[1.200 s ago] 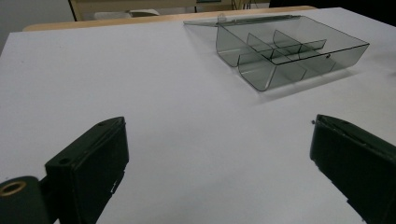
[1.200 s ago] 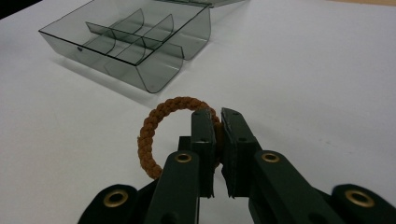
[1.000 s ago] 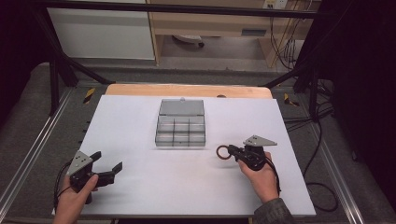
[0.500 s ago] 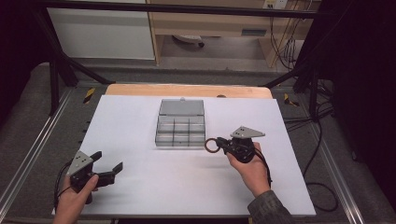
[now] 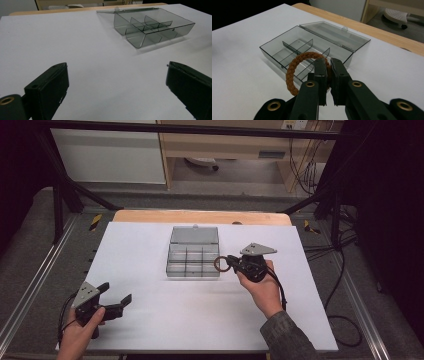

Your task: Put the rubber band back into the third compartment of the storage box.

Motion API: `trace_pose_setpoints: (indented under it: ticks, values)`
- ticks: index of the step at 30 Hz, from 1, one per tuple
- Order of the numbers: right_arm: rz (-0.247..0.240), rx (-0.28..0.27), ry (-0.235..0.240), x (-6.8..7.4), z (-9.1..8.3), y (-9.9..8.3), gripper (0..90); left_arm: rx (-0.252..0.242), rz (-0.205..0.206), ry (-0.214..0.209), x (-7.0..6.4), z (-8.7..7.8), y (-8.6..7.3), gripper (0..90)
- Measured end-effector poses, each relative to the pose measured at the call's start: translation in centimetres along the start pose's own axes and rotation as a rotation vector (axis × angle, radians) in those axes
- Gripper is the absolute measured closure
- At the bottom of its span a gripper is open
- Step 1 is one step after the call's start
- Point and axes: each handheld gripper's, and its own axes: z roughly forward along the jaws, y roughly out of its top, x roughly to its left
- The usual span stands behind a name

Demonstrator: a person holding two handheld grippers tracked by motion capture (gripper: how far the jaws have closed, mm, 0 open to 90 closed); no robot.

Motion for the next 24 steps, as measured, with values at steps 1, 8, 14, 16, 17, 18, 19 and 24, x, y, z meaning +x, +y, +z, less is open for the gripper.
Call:
trace_pose_setpoints:
  ticks: [1,8,14,16,17,18,19,24]
  values:
    - [-0.001,-0.001,-0.002,-0.1,0.1,0.2,84.4,0.000,0.000,-0.001,0.0,0.0,0.0,4.2]
    - [0.001,-0.017,-0.008,-0.6,0.4,1.3,84.4,0.002,0.004,-0.001,0.0,0.0,0.0,4.2]
    - [0.008,-0.018,-0.014,-0.9,0.6,1.9,84.4,0.003,0.006,-0.002,0.0,0.0,0.0,4.2]
    - [0.003,-0.024,-0.016,-1.0,0.7,2.1,84.4,0.003,0.007,-0.002,0.0,0.1,0.0,4.2]
    - [0.003,-0.026,-0.018,-1.1,0.7,2.3,84.4,0.004,0.007,-0.003,0.0,0.1,0.0,4.2]
    - [0.004,-0.027,-0.020,-1.1,0.8,2.4,84.4,0.005,0.007,-0.005,-0.1,0.1,0.0,4.2]
    - [0.004,-0.027,-0.020,-1.1,0.8,2.4,84.4,0.006,0.008,-0.005,-0.1,0.1,0.0,4.2]
    - [0.001,-0.035,-0.026,-1.3,0.9,3.1,84.4,0.000,0.007,0.006,0.0,0.0,0.1,4.4]
